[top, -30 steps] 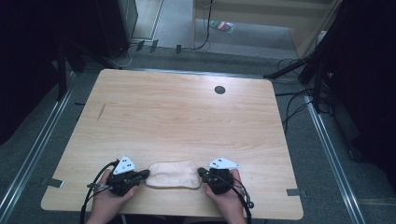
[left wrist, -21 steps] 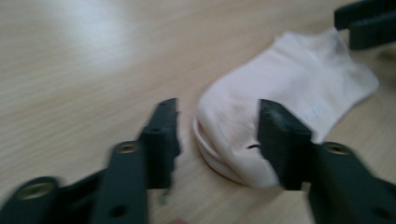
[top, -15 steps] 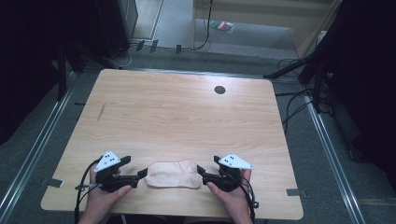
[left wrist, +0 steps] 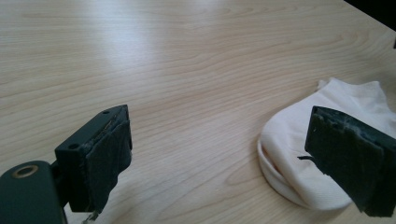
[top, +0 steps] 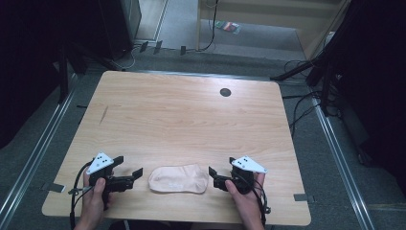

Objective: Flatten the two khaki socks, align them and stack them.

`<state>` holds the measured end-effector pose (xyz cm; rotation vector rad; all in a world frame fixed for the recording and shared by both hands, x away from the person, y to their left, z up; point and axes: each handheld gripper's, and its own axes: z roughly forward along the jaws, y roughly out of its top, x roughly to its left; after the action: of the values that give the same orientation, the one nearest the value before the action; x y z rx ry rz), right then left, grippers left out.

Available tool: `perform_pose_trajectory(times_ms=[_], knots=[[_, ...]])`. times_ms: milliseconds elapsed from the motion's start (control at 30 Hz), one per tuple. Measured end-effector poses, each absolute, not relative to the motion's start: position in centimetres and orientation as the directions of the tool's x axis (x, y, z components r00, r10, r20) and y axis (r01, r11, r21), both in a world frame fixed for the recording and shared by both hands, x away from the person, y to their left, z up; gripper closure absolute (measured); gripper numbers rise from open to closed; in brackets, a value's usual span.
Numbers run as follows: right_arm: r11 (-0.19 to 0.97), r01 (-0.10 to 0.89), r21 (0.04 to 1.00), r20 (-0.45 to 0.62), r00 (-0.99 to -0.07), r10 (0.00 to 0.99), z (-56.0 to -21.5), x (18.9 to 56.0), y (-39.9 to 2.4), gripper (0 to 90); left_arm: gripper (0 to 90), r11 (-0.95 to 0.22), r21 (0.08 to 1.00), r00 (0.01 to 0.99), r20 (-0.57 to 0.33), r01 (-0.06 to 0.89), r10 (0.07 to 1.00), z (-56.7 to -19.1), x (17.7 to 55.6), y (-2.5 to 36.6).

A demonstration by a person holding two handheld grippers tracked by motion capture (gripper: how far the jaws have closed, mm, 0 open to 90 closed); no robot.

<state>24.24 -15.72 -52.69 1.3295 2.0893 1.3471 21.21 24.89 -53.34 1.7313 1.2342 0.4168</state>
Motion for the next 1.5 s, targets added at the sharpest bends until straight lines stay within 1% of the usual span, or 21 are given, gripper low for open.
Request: perform_pose_trajectory(times_ms=[433,833,967,1200,1400,1500], knots=[[0.068,0.531,0.845,0.218,-0.457,0.862,-52.4,25.0,-18.3,13.3,8.0,-0.041,0.833,0.393,-0.217,0.552,0.893,-53.5,21.6,26.4],[0.051,0.528,0.848,0.209,-0.421,0.883,-52.4,25.5,-20.0,13.3,8.0,-0.043,0.832,0.358,-0.191,0.553,0.914,-53.8,21.8,27.7],[0.042,0.528,0.848,0.208,-0.404,0.891,-52.4,25.5,-20.8,13.3,8.0,-0.025,0.831,0.335,-0.197,0.556,0.921,-53.9,22.0,28.5],[0.013,0.532,0.847,0.212,-0.360,0.908,-52.5,25.8,-22.7,13.3,8.0,0.006,0.829,0.298,-0.208,0.559,0.931,-54.1,22.2,29.9],[-0.016,0.531,0.848,0.216,-0.318,0.923,-52.8,26.1,-24.9,13.5,8.0,0.003,0.831,0.274,-0.187,0.556,0.943,-54.3,22.4,30.9],[-0.026,0.532,0.847,0.216,-0.298,0.930,-53.0,26.0,-25.9,13.5,8.0,0.018,0.832,0.260,-0.194,0.554,0.946,-54.3,22.4,31.6]])
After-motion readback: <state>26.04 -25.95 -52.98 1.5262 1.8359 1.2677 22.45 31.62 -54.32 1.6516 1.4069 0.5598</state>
